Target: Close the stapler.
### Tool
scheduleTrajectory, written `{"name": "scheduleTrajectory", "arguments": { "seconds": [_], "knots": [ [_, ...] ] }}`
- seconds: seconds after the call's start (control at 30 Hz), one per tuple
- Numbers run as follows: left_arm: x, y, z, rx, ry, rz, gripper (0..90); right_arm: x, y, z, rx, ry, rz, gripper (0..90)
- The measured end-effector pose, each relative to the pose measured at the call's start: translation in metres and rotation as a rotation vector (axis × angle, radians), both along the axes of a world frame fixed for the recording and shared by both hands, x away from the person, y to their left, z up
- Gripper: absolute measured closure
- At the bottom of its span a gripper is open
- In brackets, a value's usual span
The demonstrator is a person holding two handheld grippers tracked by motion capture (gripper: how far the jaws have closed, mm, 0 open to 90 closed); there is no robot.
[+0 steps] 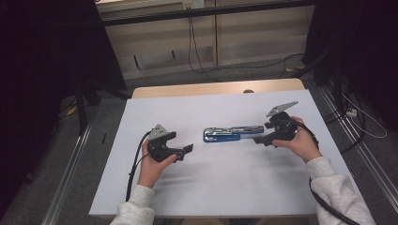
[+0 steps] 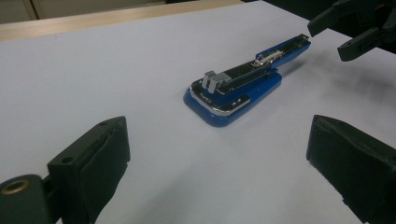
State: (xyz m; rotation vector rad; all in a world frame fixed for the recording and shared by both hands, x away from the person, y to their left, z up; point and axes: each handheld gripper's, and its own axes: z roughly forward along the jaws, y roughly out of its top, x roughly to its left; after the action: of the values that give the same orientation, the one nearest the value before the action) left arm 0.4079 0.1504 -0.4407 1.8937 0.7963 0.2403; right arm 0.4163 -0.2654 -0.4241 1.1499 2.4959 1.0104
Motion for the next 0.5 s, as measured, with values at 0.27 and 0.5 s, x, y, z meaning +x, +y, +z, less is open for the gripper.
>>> {"name": "scheduleTrajectory", "arguments": {
  "seconds": [0.27, 0.5],
  "knots": [
    [0.011, -0.010, 0.003, 0.022, 0.009, 0.020, 17.9, -0.007, -0.013, 0.001, 0.004, -0.037, -0.096, 37.7],
    [0.019, -0.017, -0.001, 0.043, 0.020, 0.014, 45.4, -0.010, -0.021, -0.001, -0.014, -0.049, -0.168, 62.1]
  ]
}}
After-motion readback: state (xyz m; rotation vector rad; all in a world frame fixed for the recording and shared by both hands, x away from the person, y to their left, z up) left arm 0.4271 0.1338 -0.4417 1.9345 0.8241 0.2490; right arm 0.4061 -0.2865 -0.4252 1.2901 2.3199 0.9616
